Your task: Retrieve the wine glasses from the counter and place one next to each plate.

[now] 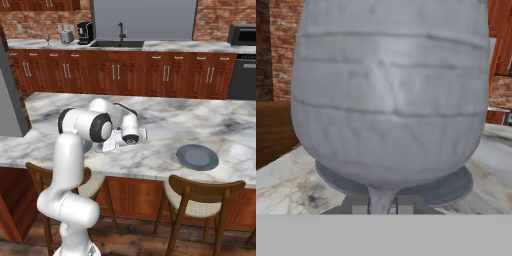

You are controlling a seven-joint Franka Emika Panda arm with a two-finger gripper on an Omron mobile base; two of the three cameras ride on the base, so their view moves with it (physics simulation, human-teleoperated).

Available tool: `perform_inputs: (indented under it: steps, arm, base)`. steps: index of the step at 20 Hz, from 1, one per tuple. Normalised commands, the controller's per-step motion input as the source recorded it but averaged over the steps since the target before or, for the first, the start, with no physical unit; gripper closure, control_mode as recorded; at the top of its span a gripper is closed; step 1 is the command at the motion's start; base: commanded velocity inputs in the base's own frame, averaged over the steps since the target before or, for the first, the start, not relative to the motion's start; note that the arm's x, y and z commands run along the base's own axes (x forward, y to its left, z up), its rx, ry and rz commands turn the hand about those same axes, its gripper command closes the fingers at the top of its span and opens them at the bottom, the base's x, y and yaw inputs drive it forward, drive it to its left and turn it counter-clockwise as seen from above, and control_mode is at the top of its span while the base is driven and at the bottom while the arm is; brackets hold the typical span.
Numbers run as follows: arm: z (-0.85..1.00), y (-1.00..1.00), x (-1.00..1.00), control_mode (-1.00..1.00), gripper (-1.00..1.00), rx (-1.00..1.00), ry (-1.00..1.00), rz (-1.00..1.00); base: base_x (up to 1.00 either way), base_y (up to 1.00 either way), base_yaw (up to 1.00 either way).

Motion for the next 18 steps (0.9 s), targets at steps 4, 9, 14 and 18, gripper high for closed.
perform_inputs:
  steps: [4, 9, 14, 18]
  arm:
    - [-0.20, 0.00, 0.21, -1.00, 1.00, -0.06, 0.00, 0.00]
    - [-0.28, 0.00, 0.13, -1.00, 1.00, -0.04, 0.00, 0.00]
    - [-0.28, 0.00, 0.00, -1.00, -1.00, -0.01, 0.00, 0.00]
    - [-0.20, -0.11, 0.00, -1.00, -1.00, 0.00, -0.01, 0.00]
  base:
    - [0.00, 0.00, 0.00]
    - [0.00, 0.00, 0.00]
    - [0.00, 0.00, 0.00]
    - [0.00, 0.00, 0.00]
